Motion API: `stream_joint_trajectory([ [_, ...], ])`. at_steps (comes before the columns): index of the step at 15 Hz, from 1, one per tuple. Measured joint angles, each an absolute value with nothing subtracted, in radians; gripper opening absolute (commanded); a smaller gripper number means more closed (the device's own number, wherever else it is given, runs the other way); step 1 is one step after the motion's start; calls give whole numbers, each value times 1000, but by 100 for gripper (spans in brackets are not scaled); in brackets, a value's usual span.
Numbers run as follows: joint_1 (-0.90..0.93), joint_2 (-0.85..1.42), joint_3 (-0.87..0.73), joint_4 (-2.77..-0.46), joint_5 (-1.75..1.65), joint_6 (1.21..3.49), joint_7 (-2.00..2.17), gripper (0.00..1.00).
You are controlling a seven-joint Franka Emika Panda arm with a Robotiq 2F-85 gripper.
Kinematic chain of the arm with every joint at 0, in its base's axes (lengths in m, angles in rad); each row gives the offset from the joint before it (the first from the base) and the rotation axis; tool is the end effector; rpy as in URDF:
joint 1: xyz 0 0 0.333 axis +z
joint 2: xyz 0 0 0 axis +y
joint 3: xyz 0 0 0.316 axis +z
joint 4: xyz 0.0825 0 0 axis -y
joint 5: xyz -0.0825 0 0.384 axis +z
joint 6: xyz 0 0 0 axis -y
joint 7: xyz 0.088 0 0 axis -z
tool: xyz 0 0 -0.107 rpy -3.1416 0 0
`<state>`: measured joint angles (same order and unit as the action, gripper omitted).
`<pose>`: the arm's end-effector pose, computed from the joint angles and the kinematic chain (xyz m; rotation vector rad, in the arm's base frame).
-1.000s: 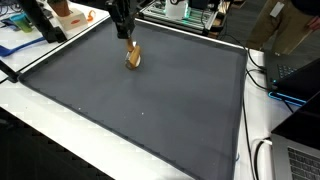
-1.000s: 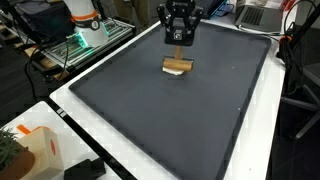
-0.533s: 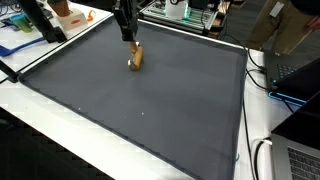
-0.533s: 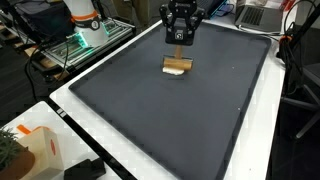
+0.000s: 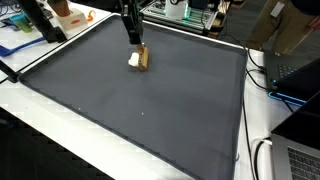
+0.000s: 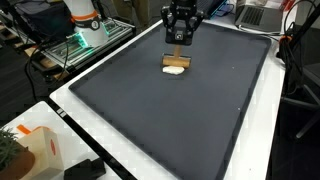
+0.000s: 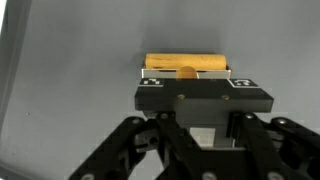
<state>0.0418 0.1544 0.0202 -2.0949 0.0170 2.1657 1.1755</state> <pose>0.5585 0.0352 0.3418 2.6272 -1.6539 -0.1209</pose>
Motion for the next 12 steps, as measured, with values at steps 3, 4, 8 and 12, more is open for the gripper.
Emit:
stream_joint_trajectory([
  [3,42,158,15,-2090,17,2166,1181,22],
  [4,42,160,14,-2088,17,2165,1186,22],
  [8,41,169,4,-2071,21,2159,1222,22],
  [12,35,179,-26,-2026,14,2129,1251,22],
])
